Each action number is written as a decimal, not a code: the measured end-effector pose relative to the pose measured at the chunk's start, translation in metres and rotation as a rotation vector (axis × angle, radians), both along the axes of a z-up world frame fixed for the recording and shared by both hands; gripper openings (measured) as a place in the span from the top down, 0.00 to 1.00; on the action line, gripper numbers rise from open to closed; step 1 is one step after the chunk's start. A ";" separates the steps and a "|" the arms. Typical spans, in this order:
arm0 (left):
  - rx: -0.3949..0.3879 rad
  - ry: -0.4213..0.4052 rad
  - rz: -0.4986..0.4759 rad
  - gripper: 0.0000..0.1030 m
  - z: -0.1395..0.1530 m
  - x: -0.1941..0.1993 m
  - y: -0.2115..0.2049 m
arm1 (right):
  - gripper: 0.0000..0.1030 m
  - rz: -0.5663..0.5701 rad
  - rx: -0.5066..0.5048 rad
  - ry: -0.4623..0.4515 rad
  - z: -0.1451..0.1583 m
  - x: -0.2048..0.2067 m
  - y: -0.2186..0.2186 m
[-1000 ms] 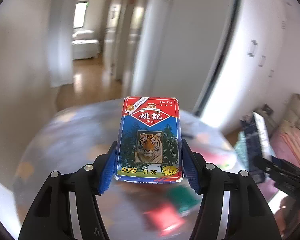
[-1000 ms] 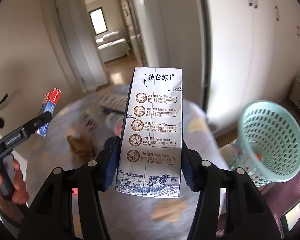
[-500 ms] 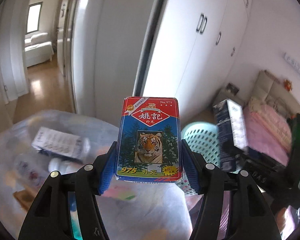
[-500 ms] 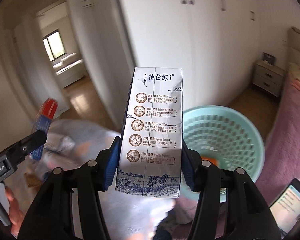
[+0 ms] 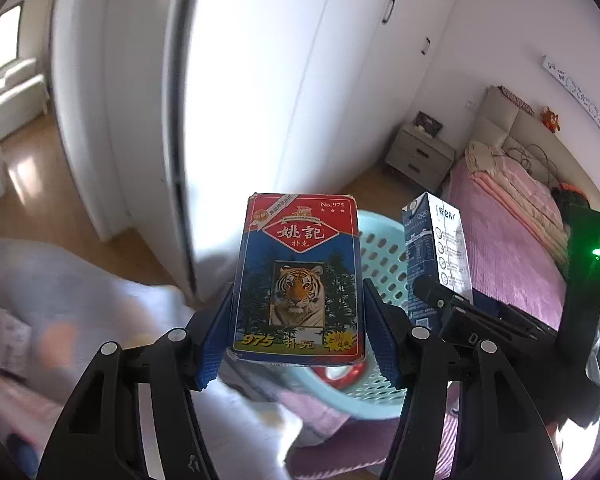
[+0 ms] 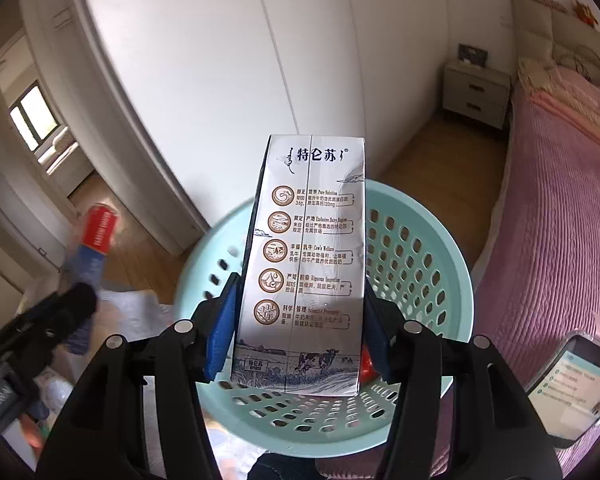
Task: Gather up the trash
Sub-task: 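Carry the milk carton and tiger box to the basket and release both, then grasp the pink-and-white bottle with the right tool while the left tool grasps the brown paper packet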
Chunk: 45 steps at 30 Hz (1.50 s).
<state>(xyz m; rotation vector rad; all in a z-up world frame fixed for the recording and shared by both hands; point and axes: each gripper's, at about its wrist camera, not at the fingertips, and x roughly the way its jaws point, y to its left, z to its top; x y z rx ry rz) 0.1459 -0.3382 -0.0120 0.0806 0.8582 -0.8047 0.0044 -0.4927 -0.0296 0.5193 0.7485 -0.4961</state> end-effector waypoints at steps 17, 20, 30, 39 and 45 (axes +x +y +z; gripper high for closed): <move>-0.062 -0.007 0.046 0.33 0.006 -0.012 0.037 | 0.42 0.029 0.017 -0.060 0.013 -0.012 0.007; -0.085 -0.041 0.080 0.33 0.026 -0.022 0.060 | 0.42 0.091 -0.035 -0.109 0.034 -0.012 0.035; -0.084 -0.141 0.346 0.33 0.065 -0.047 0.211 | 0.42 0.437 -0.149 -0.218 0.062 0.021 0.158; -0.049 -0.033 0.596 0.33 0.043 -0.051 0.346 | 0.42 0.669 -0.128 -0.186 0.038 0.065 0.243; -0.069 0.080 0.631 0.35 0.014 -0.044 0.375 | 0.39 0.723 -0.136 -0.135 0.019 0.081 0.269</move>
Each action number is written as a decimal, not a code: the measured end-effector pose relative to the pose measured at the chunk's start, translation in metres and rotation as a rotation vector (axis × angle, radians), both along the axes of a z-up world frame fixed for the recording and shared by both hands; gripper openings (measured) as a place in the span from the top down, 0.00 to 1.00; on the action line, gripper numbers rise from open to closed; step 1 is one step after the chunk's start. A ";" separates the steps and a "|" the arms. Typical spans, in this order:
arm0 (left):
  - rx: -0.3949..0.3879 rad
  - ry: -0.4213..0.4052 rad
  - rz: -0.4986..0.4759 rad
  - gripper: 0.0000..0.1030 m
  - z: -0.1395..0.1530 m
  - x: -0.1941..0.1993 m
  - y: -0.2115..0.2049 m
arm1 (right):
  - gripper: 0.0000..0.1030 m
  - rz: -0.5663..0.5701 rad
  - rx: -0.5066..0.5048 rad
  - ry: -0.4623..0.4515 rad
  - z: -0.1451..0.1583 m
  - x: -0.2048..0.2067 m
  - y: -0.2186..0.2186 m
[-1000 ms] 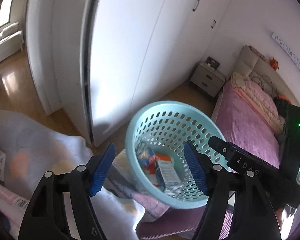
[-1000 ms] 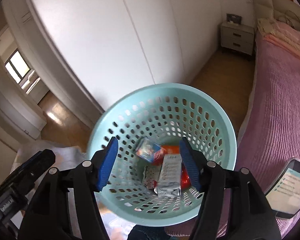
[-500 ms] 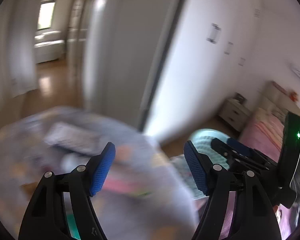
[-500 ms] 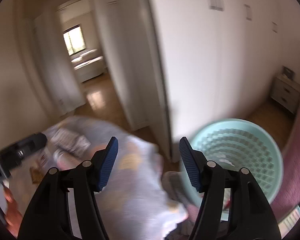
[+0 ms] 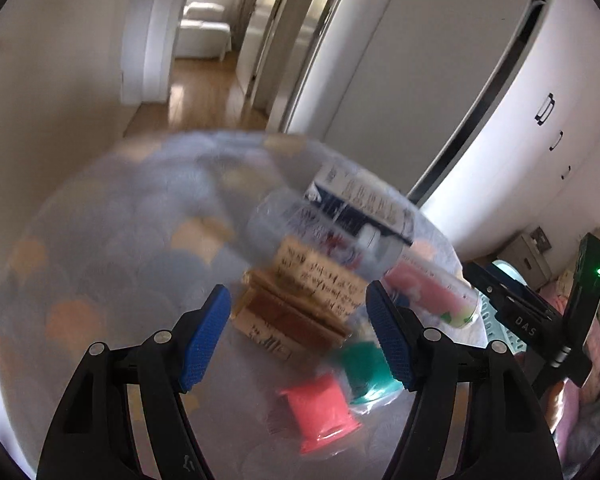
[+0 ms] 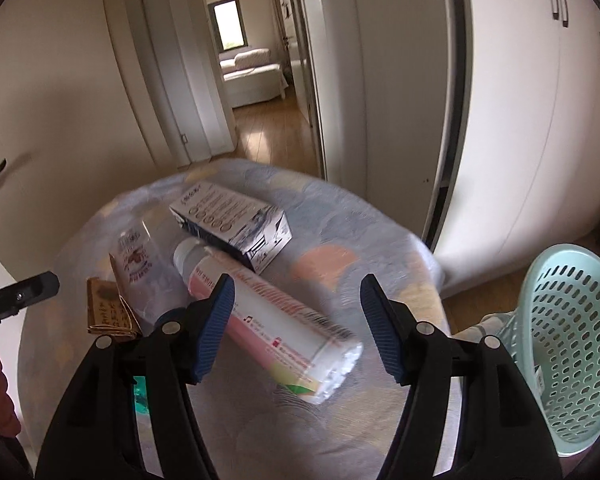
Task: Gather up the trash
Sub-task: 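Grasp the pink-and-white bottle with the right tool while the left tool grasps the brown paper packet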
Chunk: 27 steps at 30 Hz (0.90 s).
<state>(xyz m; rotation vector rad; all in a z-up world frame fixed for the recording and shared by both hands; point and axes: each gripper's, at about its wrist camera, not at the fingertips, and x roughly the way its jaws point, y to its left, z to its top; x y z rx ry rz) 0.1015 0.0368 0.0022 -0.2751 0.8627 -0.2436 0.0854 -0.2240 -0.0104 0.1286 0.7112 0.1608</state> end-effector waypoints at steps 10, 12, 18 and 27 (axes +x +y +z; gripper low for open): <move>-0.010 0.142 0.022 0.63 -0.049 0.021 -0.009 | 0.32 0.080 -0.106 0.058 -0.022 0.004 0.016; -0.016 0.139 0.008 0.74 -0.050 0.019 -0.008 | 0.32 0.090 -0.126 0.070 -0.024 0.003 0.018; 0.065 0.090 -0.070 0.88 -0.032 -0.002 0.009 | 0.51 0.139 -0.136 0.108 -0.021 -0.018 0.034; 0.186 0.072 -0.117 0.91 -0.030 -0.022 0.035 | 0.59 0.170 -0.093 0.124 -0.018 -0.048 0.065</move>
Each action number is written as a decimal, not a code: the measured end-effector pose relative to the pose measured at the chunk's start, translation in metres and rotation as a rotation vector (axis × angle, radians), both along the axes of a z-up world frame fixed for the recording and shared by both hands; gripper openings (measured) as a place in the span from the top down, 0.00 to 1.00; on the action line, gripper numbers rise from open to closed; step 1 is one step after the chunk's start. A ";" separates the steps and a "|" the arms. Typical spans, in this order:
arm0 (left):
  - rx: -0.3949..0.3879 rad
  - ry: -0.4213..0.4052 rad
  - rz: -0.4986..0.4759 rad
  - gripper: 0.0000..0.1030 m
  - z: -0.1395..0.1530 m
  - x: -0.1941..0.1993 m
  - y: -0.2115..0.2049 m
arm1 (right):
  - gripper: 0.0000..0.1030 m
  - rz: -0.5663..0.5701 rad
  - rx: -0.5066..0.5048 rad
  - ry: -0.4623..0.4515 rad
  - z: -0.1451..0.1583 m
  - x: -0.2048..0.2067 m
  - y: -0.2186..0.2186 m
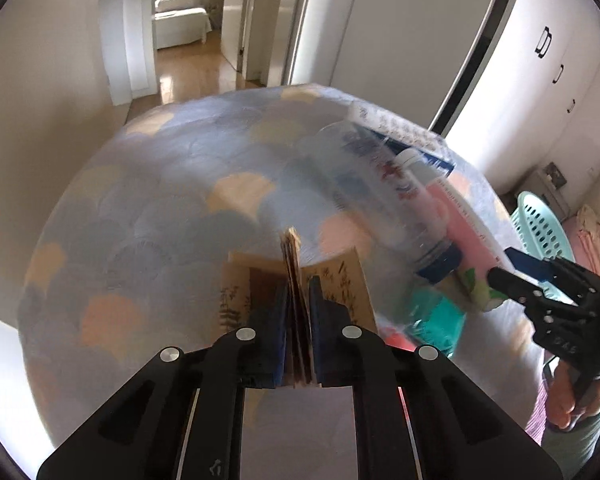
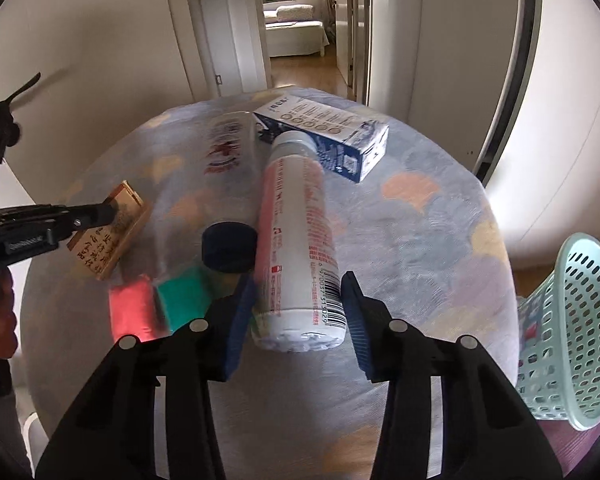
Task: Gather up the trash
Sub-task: 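Grasp the pink-and-white bottle with the right tool while the left tool grasps the brown paper packet, then carry the bottle and paper packet over the teal basket and release both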
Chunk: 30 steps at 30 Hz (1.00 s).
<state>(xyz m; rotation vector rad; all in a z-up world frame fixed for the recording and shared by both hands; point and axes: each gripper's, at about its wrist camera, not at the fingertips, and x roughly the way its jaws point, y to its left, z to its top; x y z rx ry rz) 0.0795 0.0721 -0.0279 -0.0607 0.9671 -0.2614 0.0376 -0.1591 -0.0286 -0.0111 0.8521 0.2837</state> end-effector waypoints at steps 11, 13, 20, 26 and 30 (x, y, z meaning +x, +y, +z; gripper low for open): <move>0.007 -0.020 0.041 0.84 -0.019 -0.011 -0.003 | 0.45 -0.058 0.087 0.068 -0.008 0.031 -0.003; 0.005 -0.024 0.043 0.95 -0.019 -0.011 -0.002 | 0.45 -0.068 0.083 0.078 -0.011 0.037 -0.001; -0.009 -0.110 0.072 0.97 0.006 -0.016 0.000 | 0.53 -0.055 0.088 0.079 -0.013 0.043 0.002; -0.010 -0.208 0.045 0.97 0.042 -0.021 -0.019 | 0.55 -0.047 0.169 0.022 0.005 0.021 -0.015; -0.013 -0.254 0.006 0.97 0.062 -0.020 -0.043 | 0.55 -0.053 0.209 -0.019 0.023 0.002 -0.033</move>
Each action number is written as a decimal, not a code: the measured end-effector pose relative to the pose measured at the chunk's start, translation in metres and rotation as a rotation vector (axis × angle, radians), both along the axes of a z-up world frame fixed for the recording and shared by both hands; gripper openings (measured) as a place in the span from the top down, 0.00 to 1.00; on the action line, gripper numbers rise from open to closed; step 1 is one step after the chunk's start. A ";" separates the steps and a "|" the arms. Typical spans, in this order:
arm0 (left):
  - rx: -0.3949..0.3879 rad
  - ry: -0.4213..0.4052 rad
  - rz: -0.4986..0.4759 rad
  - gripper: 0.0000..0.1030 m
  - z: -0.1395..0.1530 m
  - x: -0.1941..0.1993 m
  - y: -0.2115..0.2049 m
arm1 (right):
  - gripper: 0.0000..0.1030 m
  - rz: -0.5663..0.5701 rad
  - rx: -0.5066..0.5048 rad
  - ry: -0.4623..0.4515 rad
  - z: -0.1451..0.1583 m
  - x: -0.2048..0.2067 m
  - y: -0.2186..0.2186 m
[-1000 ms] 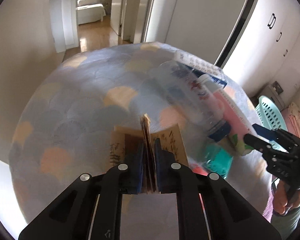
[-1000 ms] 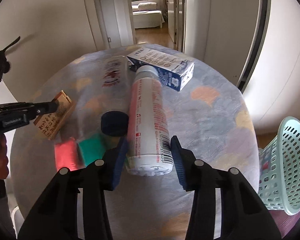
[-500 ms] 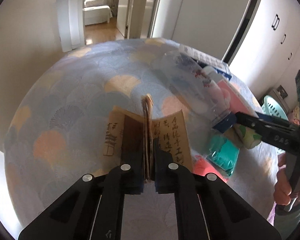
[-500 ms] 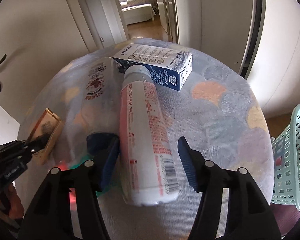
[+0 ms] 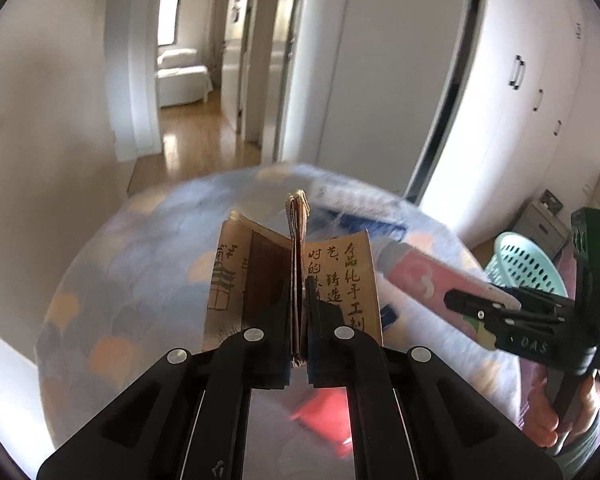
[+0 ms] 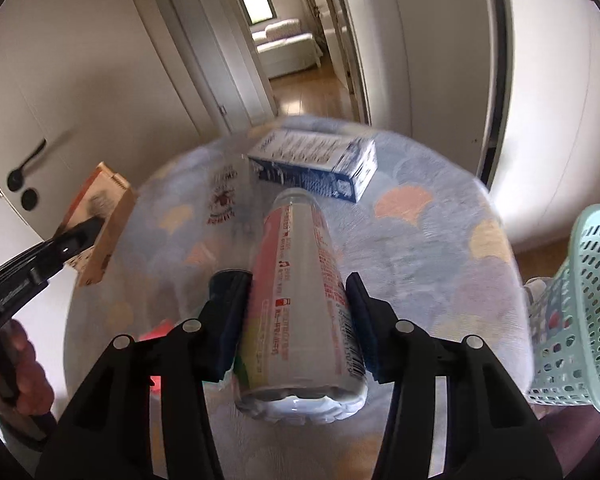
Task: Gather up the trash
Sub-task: 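Carry the bottle and paper packet over the teal basket and release both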
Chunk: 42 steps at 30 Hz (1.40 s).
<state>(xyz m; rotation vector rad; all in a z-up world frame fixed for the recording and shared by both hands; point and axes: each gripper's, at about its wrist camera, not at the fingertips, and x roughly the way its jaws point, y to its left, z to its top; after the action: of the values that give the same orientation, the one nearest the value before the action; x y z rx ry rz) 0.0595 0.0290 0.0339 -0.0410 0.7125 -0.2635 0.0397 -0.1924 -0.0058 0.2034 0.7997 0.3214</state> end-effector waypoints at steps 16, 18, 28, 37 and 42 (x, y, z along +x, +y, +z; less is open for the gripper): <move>0.021 -0.124 -0.331 0.97 0.050 0.002 -0.172 | 0.55 -0.371 0.036 -0.192 0.054 -0.079 -0.146; 0.011 -0.118 -0.374 0.97 0.049 0.006 -0.198 | 0.55 -0.430 0.034 -0.193 0.053 -0.085 -0.166; 0.036 -0.051 -0.554 0.97 0.018 0.028 -0.326 | 0.55 -0.719 0.011 -0.119 0.023 -0.087 -0.263; 0.092 0.033 -0.615 0.97 -0.032 0.049 -0.399 | 0.55 -0.861 0.033 -0.009 -0.018 -0.085 -0.312; 0.106 0.087 -0.623 0.97 -0.054 0.062 -0.420 | 0.55 -0.886 0.046 0.049 -0.044 -0.078 -0.323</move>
<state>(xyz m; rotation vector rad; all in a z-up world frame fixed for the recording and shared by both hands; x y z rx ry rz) 0.1214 -0.3908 -0.0201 0.2767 0.8125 -0.8226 -0.0379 -0.5150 -0.0502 0.5820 0.6793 -0.5031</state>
